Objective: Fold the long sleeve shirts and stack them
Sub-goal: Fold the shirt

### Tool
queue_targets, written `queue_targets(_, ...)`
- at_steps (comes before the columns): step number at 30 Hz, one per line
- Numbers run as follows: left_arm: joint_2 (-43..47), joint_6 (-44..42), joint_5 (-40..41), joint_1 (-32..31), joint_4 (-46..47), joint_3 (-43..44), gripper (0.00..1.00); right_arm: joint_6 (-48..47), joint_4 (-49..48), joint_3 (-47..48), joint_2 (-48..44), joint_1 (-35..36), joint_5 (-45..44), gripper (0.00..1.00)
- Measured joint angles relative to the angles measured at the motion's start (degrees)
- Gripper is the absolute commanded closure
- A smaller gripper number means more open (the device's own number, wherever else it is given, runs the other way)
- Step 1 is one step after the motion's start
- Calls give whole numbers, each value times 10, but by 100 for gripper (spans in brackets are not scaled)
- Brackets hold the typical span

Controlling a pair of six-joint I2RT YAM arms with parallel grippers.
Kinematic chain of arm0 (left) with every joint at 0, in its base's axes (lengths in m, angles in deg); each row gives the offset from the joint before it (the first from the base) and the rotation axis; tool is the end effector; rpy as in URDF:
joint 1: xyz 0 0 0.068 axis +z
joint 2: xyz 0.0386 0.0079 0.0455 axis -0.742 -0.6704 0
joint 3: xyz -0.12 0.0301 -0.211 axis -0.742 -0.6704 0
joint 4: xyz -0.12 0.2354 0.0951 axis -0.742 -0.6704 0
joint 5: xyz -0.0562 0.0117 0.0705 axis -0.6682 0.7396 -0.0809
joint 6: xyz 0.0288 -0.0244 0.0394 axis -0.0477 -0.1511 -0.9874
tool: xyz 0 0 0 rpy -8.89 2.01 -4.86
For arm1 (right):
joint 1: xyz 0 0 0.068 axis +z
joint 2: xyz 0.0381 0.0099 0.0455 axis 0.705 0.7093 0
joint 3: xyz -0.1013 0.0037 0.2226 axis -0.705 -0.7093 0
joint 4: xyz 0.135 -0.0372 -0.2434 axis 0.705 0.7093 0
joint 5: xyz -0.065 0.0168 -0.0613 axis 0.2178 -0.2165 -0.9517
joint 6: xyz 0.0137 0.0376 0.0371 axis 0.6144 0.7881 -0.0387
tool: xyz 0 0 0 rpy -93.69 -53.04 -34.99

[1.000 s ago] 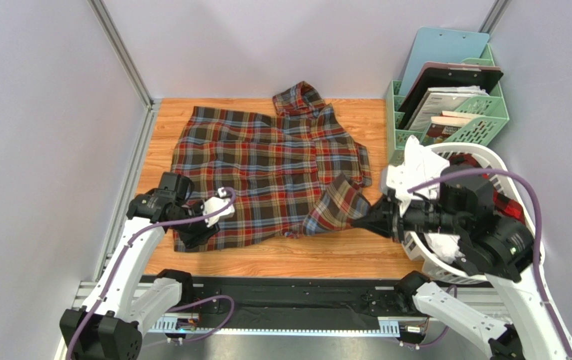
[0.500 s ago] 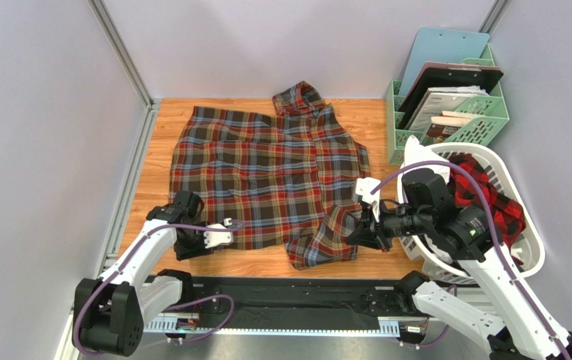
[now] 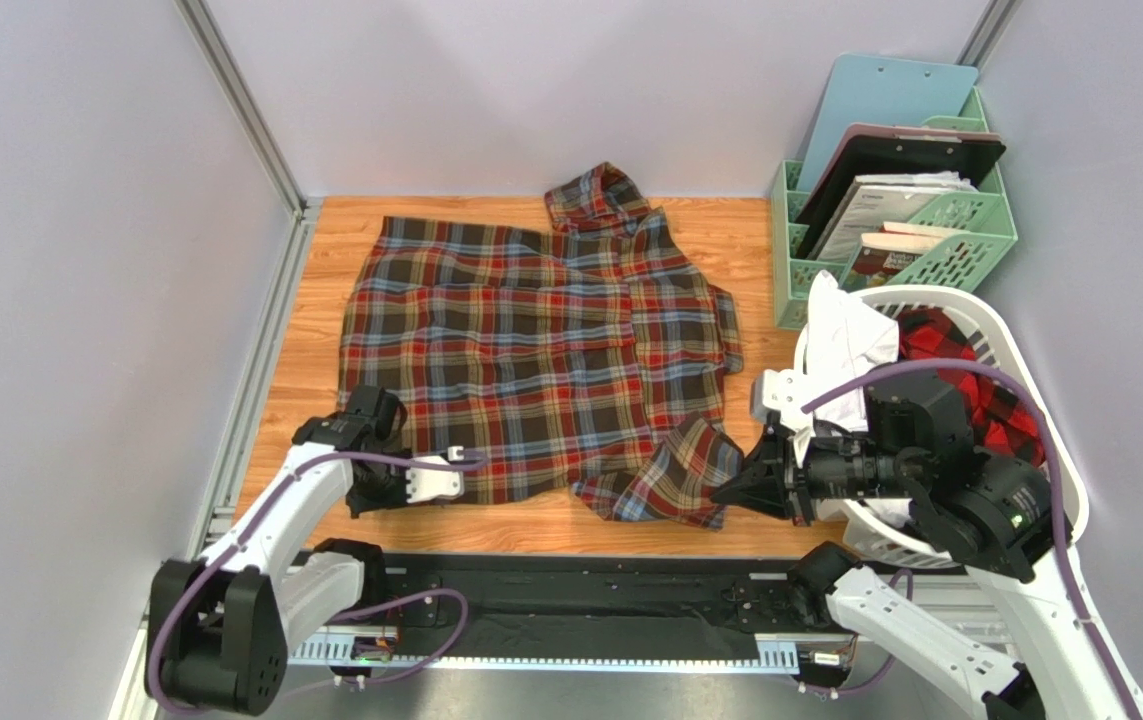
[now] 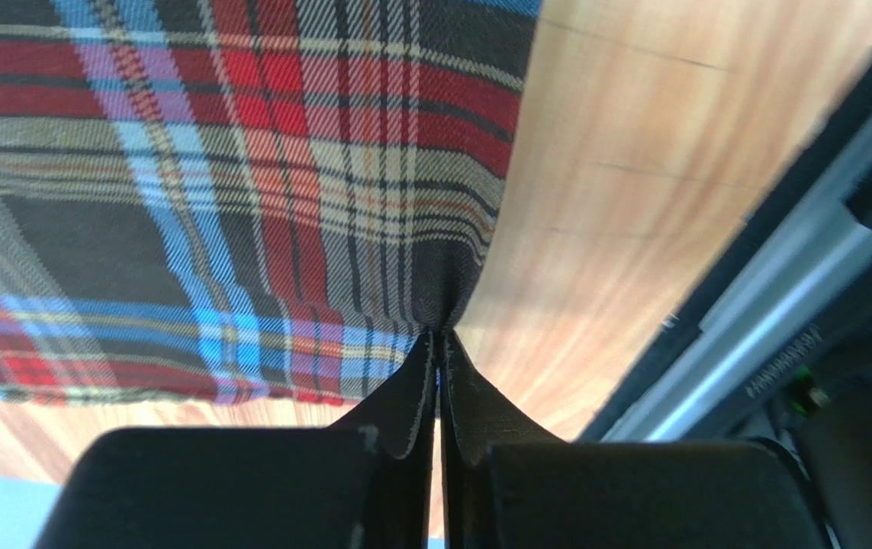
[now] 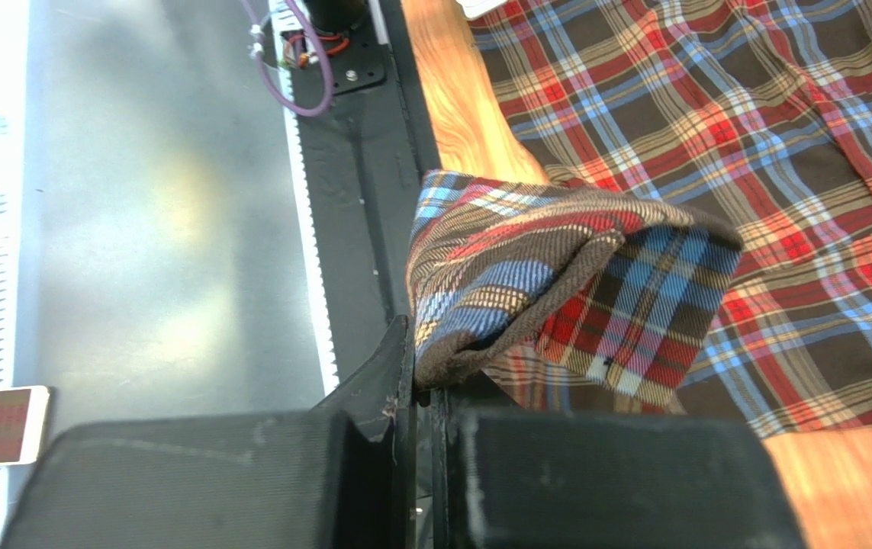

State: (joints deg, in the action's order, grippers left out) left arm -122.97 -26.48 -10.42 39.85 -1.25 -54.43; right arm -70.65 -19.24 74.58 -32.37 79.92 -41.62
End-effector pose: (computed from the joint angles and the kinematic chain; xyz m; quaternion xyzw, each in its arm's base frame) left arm 0.1678 -0.0254 0.1212 0.6295 0.7749 0.0077 0.0563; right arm 0.0823 0.0873 0.3898 -0.5037 0.6835 0.3793 0.3678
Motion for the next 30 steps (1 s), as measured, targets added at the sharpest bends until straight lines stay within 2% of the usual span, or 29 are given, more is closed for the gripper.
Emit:
queue_targets(5,68,-9,-16,0,-56,3,100,29,14,14,-16,0,11,100)
queue_targets(11,105,-14,-32,4,-123,37,100,45,38,56,-19,-4,25,100)
queue_targets(17,121,-19,-43,8,-179,98,100,39,51,176,19,-15,9,100)
queue_targets(22,73,-14,-50,17,-183,184,100,-19,36,281,89,-15,-55,100)
queue_targets(30,-82,2,-65,39,-131,309,100,-146,-24,350,269,-30,-120,100)
